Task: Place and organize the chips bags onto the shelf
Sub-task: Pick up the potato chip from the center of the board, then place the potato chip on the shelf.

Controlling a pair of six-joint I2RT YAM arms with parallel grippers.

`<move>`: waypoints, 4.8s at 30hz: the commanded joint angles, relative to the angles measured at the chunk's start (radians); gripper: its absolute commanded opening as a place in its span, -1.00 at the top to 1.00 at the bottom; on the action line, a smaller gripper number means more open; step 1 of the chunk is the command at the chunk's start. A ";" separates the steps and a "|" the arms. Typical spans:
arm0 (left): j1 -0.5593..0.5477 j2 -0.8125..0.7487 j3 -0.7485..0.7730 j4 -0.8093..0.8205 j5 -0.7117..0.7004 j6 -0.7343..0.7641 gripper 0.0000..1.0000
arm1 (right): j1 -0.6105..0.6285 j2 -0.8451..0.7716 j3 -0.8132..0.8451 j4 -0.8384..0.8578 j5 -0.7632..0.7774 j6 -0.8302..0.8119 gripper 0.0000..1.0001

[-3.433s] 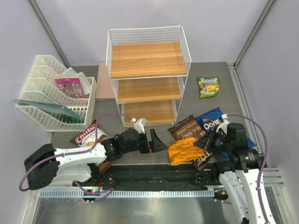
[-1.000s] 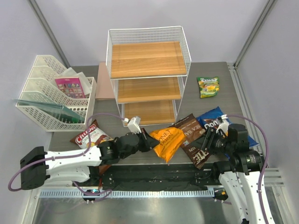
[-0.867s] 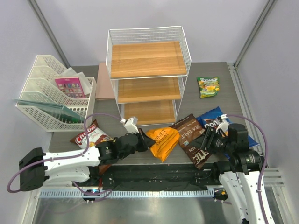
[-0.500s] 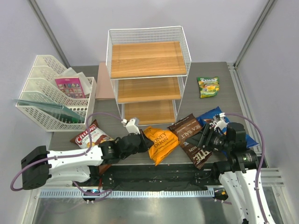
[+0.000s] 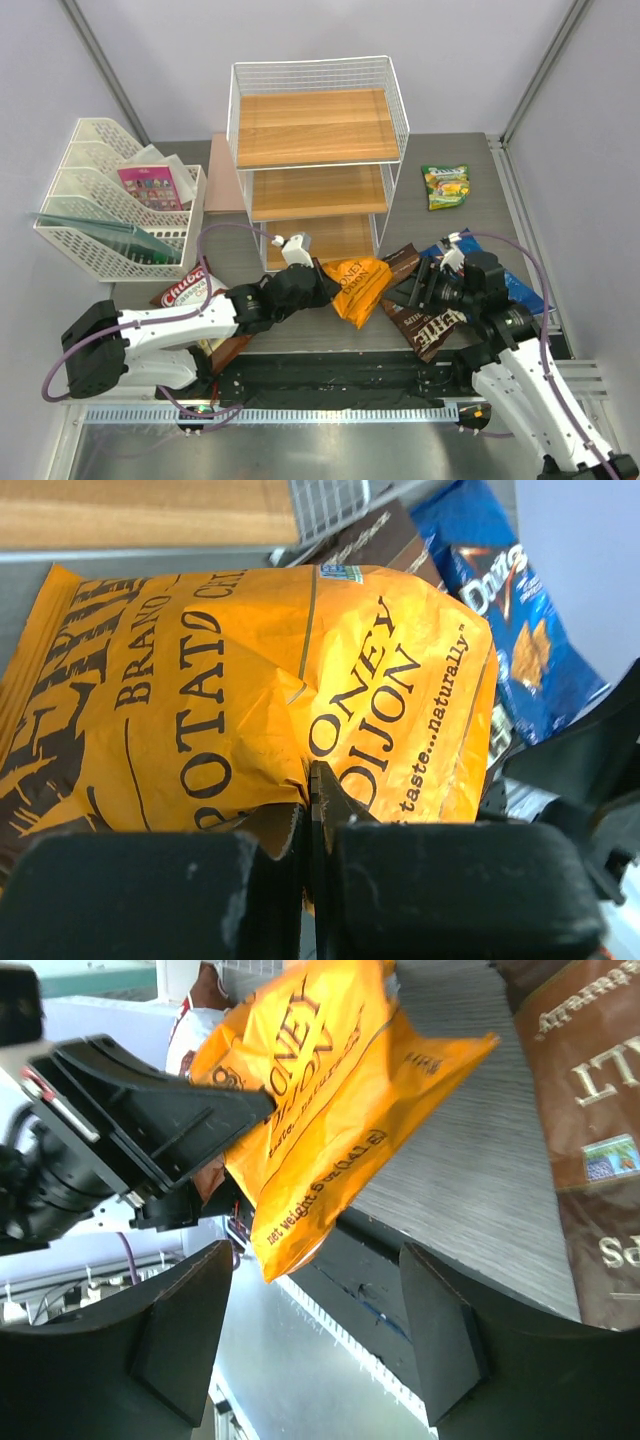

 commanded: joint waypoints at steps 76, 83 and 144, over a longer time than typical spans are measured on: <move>0.014 -0.540 0.010 -0.645 -0.318 -0.006 -0.47 | 0.873 0.594 0.287 0.652 1.041 -0.088 0.98; 0.014 -0.572 -0.002 -0.703 -0.349 -0.049 -0.47 | 0.985 0.565 0.439 0.456 1.058 -0.120 0.98; 0.014 -0.580 0.022 -0.792 -0.340 -0.043 -0.39 | 0.718 1.164 -0.014 2.009 1.322 -0.485 0.98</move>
